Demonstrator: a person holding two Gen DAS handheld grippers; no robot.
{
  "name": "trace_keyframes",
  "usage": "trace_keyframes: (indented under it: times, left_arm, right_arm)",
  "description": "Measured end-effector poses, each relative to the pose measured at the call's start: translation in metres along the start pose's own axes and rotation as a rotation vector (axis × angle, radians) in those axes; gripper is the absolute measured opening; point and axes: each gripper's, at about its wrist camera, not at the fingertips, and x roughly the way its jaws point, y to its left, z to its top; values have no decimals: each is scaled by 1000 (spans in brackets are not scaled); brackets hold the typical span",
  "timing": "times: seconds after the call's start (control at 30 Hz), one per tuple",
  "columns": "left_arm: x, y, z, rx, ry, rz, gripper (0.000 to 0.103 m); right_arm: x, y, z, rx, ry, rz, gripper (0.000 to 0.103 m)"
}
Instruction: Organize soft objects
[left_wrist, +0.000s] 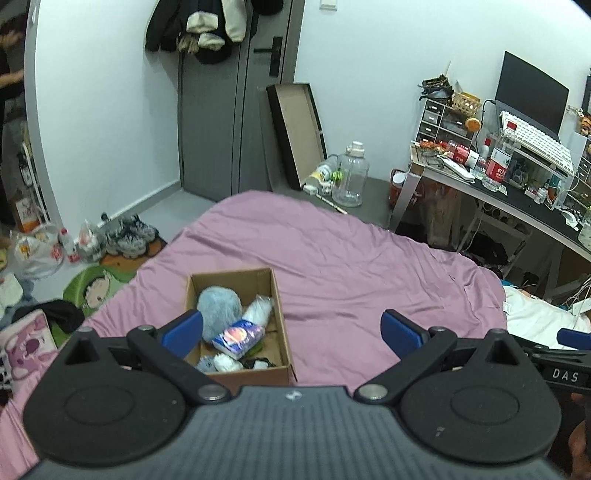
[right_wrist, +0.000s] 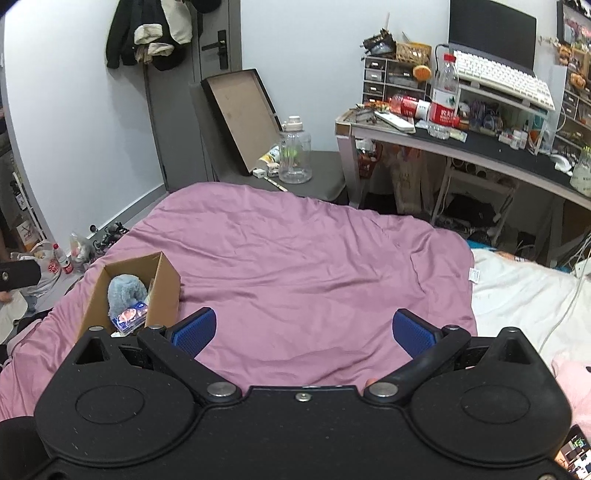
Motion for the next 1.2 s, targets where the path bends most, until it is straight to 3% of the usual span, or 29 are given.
trace_keyframes:
  times: [0.47,1.2]
  left_arm:
    - [-18,-5,-11,44,-60,23,102]
    - [-13,-14,-61,69,3,-81,102]
  right_arm:
    - [-25,-1,-6,14,-70,-20,103]
    - [-36,14,-42,-42,-83,-104,103]
